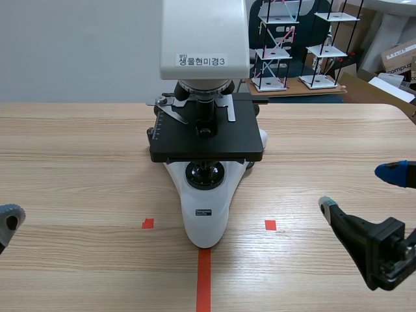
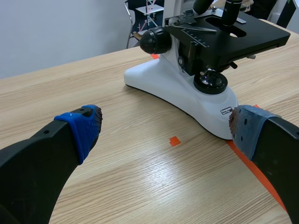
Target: Return to the home posture
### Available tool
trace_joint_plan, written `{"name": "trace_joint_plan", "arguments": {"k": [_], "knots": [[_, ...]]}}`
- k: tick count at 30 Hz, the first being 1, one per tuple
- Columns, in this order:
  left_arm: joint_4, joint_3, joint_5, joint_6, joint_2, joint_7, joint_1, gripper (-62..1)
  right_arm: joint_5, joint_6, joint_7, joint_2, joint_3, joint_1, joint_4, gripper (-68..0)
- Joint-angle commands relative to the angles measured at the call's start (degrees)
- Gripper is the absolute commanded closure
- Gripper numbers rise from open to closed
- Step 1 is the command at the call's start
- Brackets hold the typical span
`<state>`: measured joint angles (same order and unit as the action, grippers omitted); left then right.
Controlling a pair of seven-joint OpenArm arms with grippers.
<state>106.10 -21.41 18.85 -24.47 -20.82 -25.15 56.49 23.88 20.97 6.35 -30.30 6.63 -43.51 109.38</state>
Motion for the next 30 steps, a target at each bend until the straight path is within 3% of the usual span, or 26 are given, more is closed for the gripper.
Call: {"name": "trace_joint_plan", "arguments": {"k": [1, 11, 30], "knots": [[0.59, 0.17, 0.37, -0.15, 0.02, -0.81, 0.0, -57.4, 0.59, 0.0, 1.03, -0.5, 0.48, 0.5, 0.79, -56.0], [0.59, 0.17, -0.07, -0.35, 2.01, -0.87, -0.02, -57.4, 0.57, 0.0, 1.05, -0.5, 0.48, 0.52, 0.79, -56.0], [0.59, 0.17, -0.07, -0.37, 2.05, -0.85, -0.07, -56.6, 0.57, 0.0, 1.05, -0.5, 0.48, 0.52, 0.79, -56.0]]}}
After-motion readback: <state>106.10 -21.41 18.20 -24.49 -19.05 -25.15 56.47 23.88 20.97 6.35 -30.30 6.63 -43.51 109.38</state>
